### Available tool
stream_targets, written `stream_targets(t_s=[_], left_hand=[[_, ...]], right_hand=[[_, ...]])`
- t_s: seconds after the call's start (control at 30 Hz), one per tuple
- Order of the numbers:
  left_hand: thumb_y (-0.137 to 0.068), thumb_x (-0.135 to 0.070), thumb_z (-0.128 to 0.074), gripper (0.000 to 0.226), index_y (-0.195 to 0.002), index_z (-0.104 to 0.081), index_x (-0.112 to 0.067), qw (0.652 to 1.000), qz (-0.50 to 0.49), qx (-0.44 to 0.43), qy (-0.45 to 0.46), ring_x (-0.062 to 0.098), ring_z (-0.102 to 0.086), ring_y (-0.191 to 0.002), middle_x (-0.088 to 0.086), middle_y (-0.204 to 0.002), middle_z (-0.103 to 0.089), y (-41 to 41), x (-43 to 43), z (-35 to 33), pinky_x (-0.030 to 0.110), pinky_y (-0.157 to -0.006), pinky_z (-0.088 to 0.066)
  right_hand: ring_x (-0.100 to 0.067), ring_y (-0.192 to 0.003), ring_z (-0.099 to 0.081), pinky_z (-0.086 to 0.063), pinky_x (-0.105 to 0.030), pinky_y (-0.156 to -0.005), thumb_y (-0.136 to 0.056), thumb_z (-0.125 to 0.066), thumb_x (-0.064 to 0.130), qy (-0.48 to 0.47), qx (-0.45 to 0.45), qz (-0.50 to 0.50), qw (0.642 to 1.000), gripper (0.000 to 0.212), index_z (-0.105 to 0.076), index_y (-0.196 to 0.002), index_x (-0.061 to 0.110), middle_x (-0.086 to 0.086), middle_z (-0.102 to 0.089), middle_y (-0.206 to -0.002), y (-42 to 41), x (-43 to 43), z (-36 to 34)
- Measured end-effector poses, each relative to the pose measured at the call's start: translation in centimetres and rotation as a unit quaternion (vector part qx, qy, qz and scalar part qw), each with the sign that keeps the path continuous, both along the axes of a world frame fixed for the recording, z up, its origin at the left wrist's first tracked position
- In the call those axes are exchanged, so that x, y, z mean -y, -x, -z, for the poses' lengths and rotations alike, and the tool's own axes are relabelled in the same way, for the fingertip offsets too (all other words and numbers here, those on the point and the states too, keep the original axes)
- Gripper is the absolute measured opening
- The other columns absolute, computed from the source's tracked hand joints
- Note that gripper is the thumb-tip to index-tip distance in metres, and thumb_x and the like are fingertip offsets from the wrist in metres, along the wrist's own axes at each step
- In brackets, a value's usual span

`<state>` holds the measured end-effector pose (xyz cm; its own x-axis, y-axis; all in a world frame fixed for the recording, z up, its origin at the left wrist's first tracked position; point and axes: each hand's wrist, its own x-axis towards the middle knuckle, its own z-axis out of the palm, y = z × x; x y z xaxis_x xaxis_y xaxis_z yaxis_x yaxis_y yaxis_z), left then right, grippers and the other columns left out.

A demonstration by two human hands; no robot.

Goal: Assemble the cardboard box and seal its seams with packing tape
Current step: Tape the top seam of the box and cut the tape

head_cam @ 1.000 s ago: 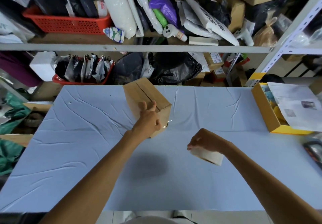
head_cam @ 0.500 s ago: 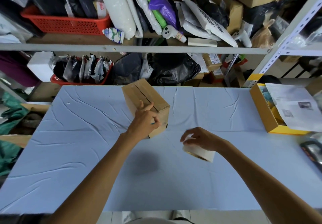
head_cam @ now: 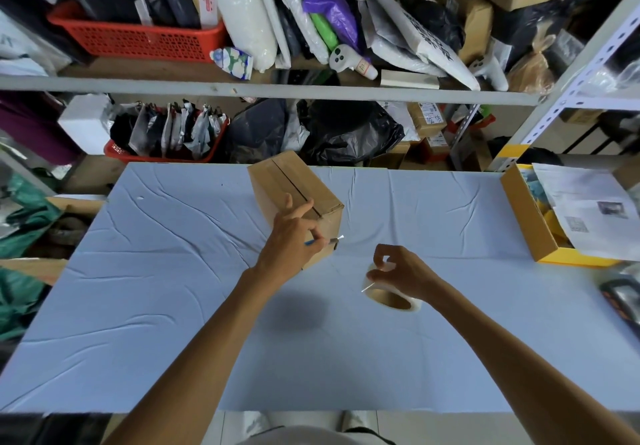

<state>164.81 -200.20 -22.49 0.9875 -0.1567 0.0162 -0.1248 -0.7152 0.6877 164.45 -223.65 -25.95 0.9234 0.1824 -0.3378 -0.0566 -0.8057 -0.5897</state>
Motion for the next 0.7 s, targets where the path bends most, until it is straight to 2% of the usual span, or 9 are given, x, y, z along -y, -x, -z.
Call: stream_targets(t_s=[0.07, 0.17, 0.2, 0.27, 0.33, 0.4, 0.5, 0.6, 0.7], left_hand=[[-0.083, -0.018, -0.071, 0.017, -0.069, -0.063, -0.015, 1.000, 0.001, 0.020, -0.002, 0.027, -0.011, -0.147, 0.006, -0.149, -0.040, 0.3, -0.1, 0.0, 0.029, -0.111, -0.017], [-0.083, -0.017, -0.071, 0.015, -0.072, -0.066, -0.009, 0.998, 0.006, 0.069, -0.007, 0.022, -0.035, -0.136, 0.005, -0.131, -0.057, 0.8, -0.2, 0.3, 0.025, -0.108, -0.029], [-0.083, -0.018, -0.071, 0.015, -0.072, -0.066, -0.009, 0.996, 0.009, 0.087, -0.007, 0.019, -0.044, -0.125, 0.003, -0.119, -0.060, 1.1, -0.4, 0.5, 0.023, -0.101, -0.036], [-0.081, -0.020, -0.072, 0.015, -0.072, -0.066, -0.011, 0.994, 0.008, 0.109, 0.004, 0.013, -0.051, -0.099, 0.000, -0.098, -0.060, 1.8, -0.8, 1.3, 0.016, -0.082, -0.039], [-0.080, -0.024, -0.074, 0.015, -0.073, -0.067, -0.013, 0.996, 0.013, 0.086, 0.014, 0.011, -0.053, -0.084, -0.003, -0.087, -0.059, 2.5, -1.3, 2.6, 0.019, -0.070, -0.042], [-0.080, -0.029, -0.074, 0.015, -0.073, -0.068, -0.016, 0.999, 0.022, 0.025, 0.007, 0.011, -0.057, -0.074, -0.008, -0.081, -0.059, 2.9, -1.9, 4.4, 0.027, -0.066, -0.048], [-0.077, -0.027, -0.076, 0.015, -0.073, -0.069, -0.014, 0.997, 0.002, -0.074, -0.017, 0.017, -0.061, -0.071, -0.001, -0.075, -0.066, 2.8, -2.5, 7.3, 0.036, -0.068, -0.051], [-0.074, -0.029, -0.079, 0.017, -0.076, -0.072, -0.014, 0.988, -0.051, -0.141, -0.037, 0.018, -0.067, -0.078, 0.002, -0.079, -0.073, 2.5, -3.3, 9.8, 0.030, -0.069, -0.050], [-0.065, -0.031, -0.085, 0.023, -0.074, -0.068, -0.019, 0.978, -0.068, -0.190, -0.047, 0.018, -0.068, -0.079, 0.001, -0.079, -0.073, 2.7, -3.9, 11.8, 0.028, -0.067, -0.047]], right_hand=[[-0.016, -0.074, -0.052, -0.041, -0.030, -0.065, -0.072, -0.073, 0.038, -0.002, -0.001, -0.015, 1.000, 0.023, -0.051, -0.076, 0.038, 0.011, -0.056, -0.070, 0.1, 0.0, 0.1], [-0.011, -0.079, -0.052, -0.044, -0.029, -0.075, -0.070, -0.077, 0.037, -0.057, -0.056, -0.062, 0.995, 0.073, -0.038, -0.128, 0.059, 0.009, -0.056, -0.088, 0.0, -0.1, -0.1], [-0.008, -0.078, -0.051, -0.041, -0.027, -0.076, -0.072, -0.076, 0.037, -0.051, -0.048, -0.061, 0.996, 0.077, -0.035, -0.133, 0.058, 0.010, -0.054, -0.087, 0.1, -0.2, 0.1], [-0.012, -0.084, -0.056, -0.037, -0.025, -0.077, -0.077, -0.073, 0.037, -0.028, -0.010, -0.013, 0.999, 0.065, -0.045, -0.135, 0.045, 0.009, -0.056, -0.086, -0.1, -0.6, 0.8], [-0.023, -0.111, -0.057, -0.039, -0.025, -0.082, -0.083, -0.070, 0.031, -0.022, -0.015, 0.015, 1.000, 0.059, -0.049, -0.138, 0.026, -0.003, -0.062, -0.115, -0.2, -1.2, 1.7], [-0.026, -0.128, -0.045, -0.038, -0.025, -0.088, -0.089, -0.062, 0.021, -0.007, -0.047, -0.006, 0.999, 0.060, -0.039, -0.145, 0.019, -0.008, -0.048, -0.140, -0.4, -1.8, 2.6], [-0.030, -0.132, -0.039, -0.038, -0.030, -0.095, -0.091, -0.058, 0.013, 0.031, -0.043, -0.014, 0.998, 0.063, -0.031, -0.148, 0.015, -0.013, -0.041, -0.146, -0.2, -3.2, 3.7], [-0.031, -0.137, -0.032, -0.031, -0.035, -0.111, -0.087, -0.061, 0.009, 0.049, -0.008, -0.018, 0.999, 0.069, -0.030, -0.148, 0.013, -0.014, -0.037, -0.149, 1.1, -4.2, 5.4], [-0.032, -0.130, -0.038, -0.039, -0.031, -0.100, -0.083, -0.065, 0.005, 0.039, 0.017, -0.036, 0.998, 0.076, -0.026, -0.148, 0.015, -0.015, -0.042, -0.144, 2.8, -4.7, 7.0]])
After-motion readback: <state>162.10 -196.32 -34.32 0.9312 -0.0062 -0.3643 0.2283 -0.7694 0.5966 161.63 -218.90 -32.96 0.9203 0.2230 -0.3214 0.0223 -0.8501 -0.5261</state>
